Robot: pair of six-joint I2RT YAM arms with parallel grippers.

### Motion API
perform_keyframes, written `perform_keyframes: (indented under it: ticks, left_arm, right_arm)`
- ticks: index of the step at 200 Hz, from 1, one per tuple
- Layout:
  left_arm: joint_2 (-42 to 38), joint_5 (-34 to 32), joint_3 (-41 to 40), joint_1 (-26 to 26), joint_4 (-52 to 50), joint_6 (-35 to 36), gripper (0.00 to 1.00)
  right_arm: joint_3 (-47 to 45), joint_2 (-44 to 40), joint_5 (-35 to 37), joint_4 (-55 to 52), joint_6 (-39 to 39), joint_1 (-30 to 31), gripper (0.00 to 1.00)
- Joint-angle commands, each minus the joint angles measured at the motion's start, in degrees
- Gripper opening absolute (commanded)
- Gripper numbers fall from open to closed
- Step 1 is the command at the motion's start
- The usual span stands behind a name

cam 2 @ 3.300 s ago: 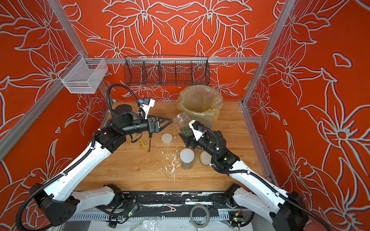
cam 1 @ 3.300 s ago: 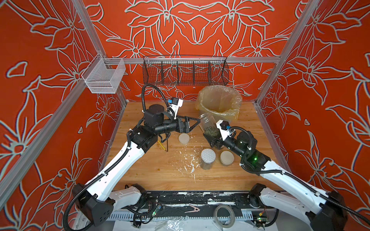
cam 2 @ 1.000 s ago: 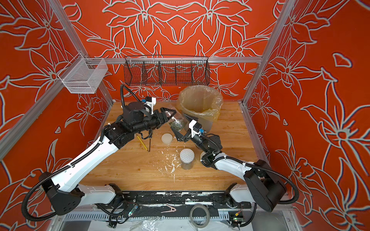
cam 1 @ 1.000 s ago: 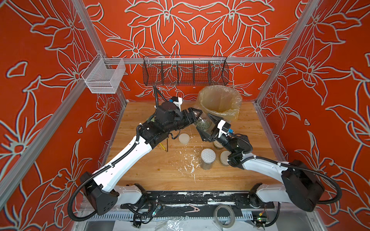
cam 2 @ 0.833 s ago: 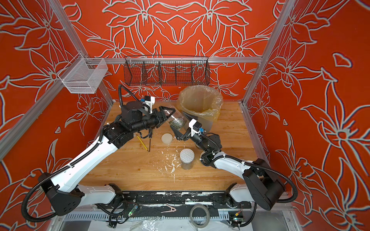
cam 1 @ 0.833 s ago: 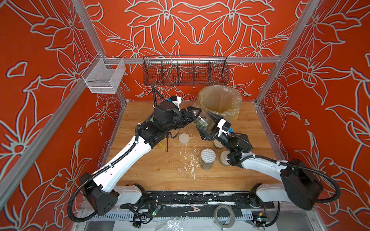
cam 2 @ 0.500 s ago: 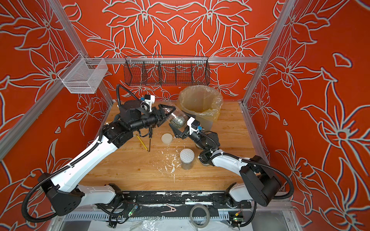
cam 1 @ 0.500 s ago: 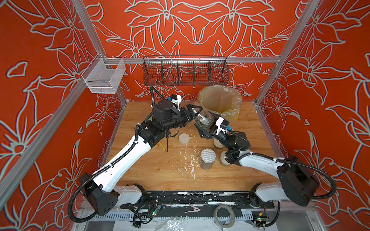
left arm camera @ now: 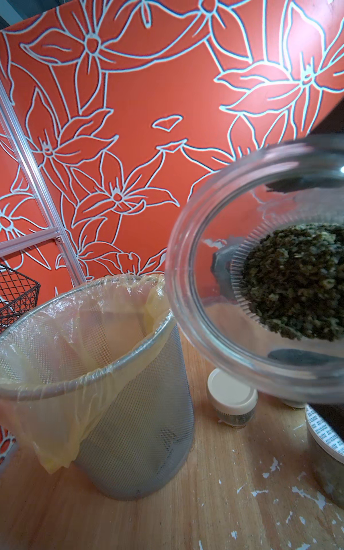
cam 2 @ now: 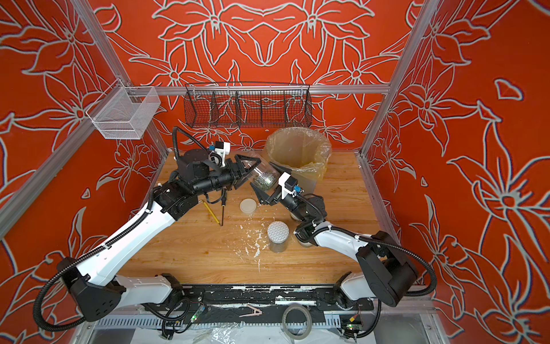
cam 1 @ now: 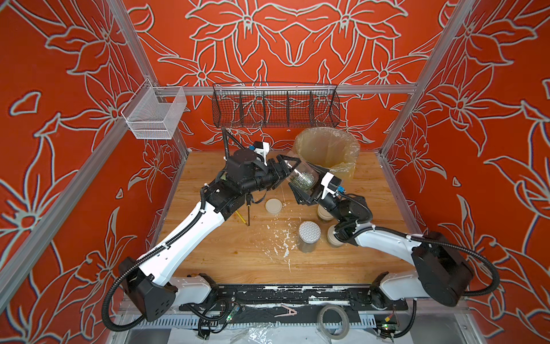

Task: Empty moldy tea leaves from jars
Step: Adjust the jar.

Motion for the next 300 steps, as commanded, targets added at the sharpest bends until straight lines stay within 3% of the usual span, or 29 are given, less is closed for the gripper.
perform_keyframes:
  ticks: [1,15,50,83,89,112,122,161,215,245,300]
  left_arm:
    - [-1.39,1.08,0.27,0.32,6.43,-1.19,0.42]
    - [-1.25,1.2,0.18,0.33,6.53,-1.28,0.41]
    - [-1.14,1.31,0.1,0.39,6.4,-1.29,0.42]
    - [-1.14,1.03,-0.05,0.39,6.37,-1.21,0.43]
    - [-1.16,1.07,-0.03,0.39,6.5,-1.06,0.48]
    - [-1.45,0.22,0.18,0.41,6.46,0.57,0.91]
    - [-1.77,-0.62,0.35,0.41,5.99,1.81,1.0]
    - [-3.57,-3.48,1.97,0.67,3.57,7.55,0.98]
    - [-7.62,-10.52,3.35,0.67,-1.97,14.36,0.98]
    - [-10.55,-13.04,2.91,0.67,-4.24,21.13,0.98]
    - [-11.79,-7.21,4.31,0.67,-12.89,37.53,0.98]
  right_arm:
    - [1.35,-0.89,-0.2,2.33,0.55,0.28,0.91]
    - [1.31,-0.86,-0.16,2.35,0.74,0.28,0.86]
    - [1.44,-1.11,-0.47,2.34,0.6,0.28,0.85]
    - [1.79,-1.02,-1.21,2.33,0.67,0.28,0.65]
    - [1.87,-1.1,-1.48,2.34,0.72,0.28,0.61]
    - [1.97,-1.78,-1.82,2.34,1.09,0.28,0.48]
    - [2.01,-2.33,-1.44,2.25,1.08,0.28,0.44]
    - [1.9,-4.67,0.19,1.14,0.91,0.28,0.34]
    - [1.96,-8.11,4.81,0.73,0.58,0.28,0.28]
    - [3.38,-12.39,8.9,-7.24,-2.4,0.28,0.27]
    - [9.53,-18.35,19.88,-29.15,-6.64,-1.41,0.27]
